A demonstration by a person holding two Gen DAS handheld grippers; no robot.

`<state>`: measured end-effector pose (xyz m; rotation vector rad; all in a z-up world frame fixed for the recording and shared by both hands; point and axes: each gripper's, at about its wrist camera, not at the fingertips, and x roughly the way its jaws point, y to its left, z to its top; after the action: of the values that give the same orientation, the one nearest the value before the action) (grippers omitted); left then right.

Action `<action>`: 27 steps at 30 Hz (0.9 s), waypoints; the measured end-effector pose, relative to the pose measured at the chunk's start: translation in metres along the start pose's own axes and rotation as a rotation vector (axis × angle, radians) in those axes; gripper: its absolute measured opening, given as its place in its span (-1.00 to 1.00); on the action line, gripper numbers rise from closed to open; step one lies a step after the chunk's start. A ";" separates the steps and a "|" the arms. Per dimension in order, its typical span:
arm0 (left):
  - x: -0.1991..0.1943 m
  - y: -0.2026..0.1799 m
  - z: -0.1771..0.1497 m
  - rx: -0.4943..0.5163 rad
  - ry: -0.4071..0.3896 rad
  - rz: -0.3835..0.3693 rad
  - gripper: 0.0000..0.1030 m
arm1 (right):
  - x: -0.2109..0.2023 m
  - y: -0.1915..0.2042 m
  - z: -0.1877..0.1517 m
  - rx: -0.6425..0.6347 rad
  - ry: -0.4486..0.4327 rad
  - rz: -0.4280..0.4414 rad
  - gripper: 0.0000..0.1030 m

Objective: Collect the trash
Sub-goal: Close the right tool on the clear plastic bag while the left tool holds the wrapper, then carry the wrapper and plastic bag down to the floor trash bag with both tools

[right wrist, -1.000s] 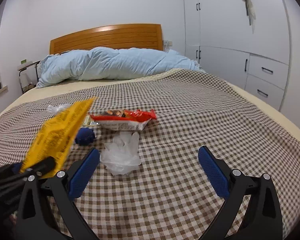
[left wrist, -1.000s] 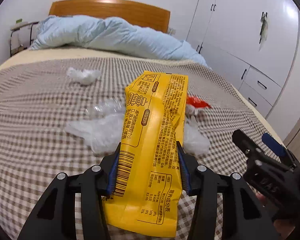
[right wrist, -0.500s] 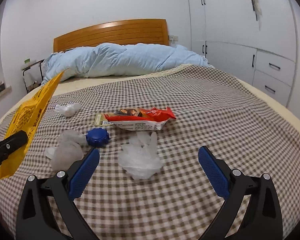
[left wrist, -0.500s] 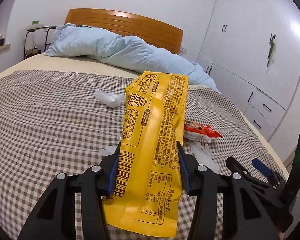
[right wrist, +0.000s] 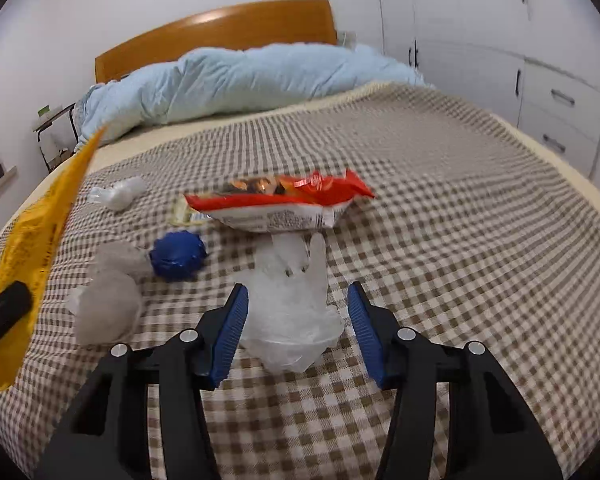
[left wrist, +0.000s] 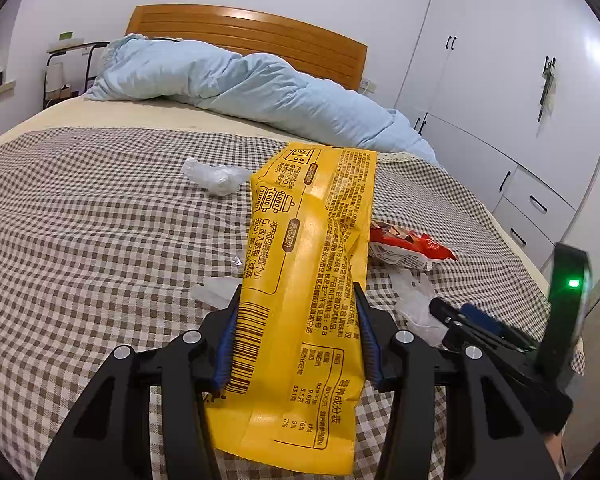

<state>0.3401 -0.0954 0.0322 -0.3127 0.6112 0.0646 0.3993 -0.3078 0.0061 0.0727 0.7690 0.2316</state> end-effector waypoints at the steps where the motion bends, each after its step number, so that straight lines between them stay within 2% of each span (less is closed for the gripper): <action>1: 0.001 0.001 0.000 -0.002 0.001 0.000 -0.08 | 0.004 -0.002 0.000 0.011 0.021 0.014 0.00; 8: 0.001 0.003 0.001 -0.013 0.007 -0.001 -0.07 | 0.011 0.001 -0.008 -0.008 0.073 0.064 0.02; 10: 0.000 0.005 0.000 -0.021 0.012 -0.001 -0.07 | 0.012 -0.001 -0.009 0.004 0.085 0.083 -0.37; 12: -0.001 0.008 -0.002 -0.027 0.014 0.002 -0.07 | 0.012 -0.004 -0.009 0.029 0.083 0.098 -0.59; 15: -0.005 0.010 -0.004 -0.028 0.009 0.010 -0.07 | 0.011 -0.010 -0.010 0.059 0.074 0.093 -0.70; 19: -0.015 0.014 -0.002 -0.029 0.009 -0.009 -0.07 | 0.002 -0.007 -0.010 0.043 0.033 0.077 -0.78; 21: -0.020 0.017 0.001 -0.009 0.012 -0.024 -0.07 | -0.009 -0.004 -0.011 0.022 -0.016 0.106 -0.80; 24: -0.029 0.024 0.002 0.041 0.001 -0.007 -0.07 | -0.028 -0.003 -0.013 -0.012 -0.072 0.131 -0.83; 27: -0.028 0.036 -0.001 0.060 0.030 -0.025 -0.07 | -0.047 -0.008 -0.015 -0.053 -0.110 0.150 -0.84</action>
<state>0.3113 -0.0608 0.0379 -0.2633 0.6379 0.0175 0.3581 -0.3272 0.0261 0.0919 0.6481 0.3872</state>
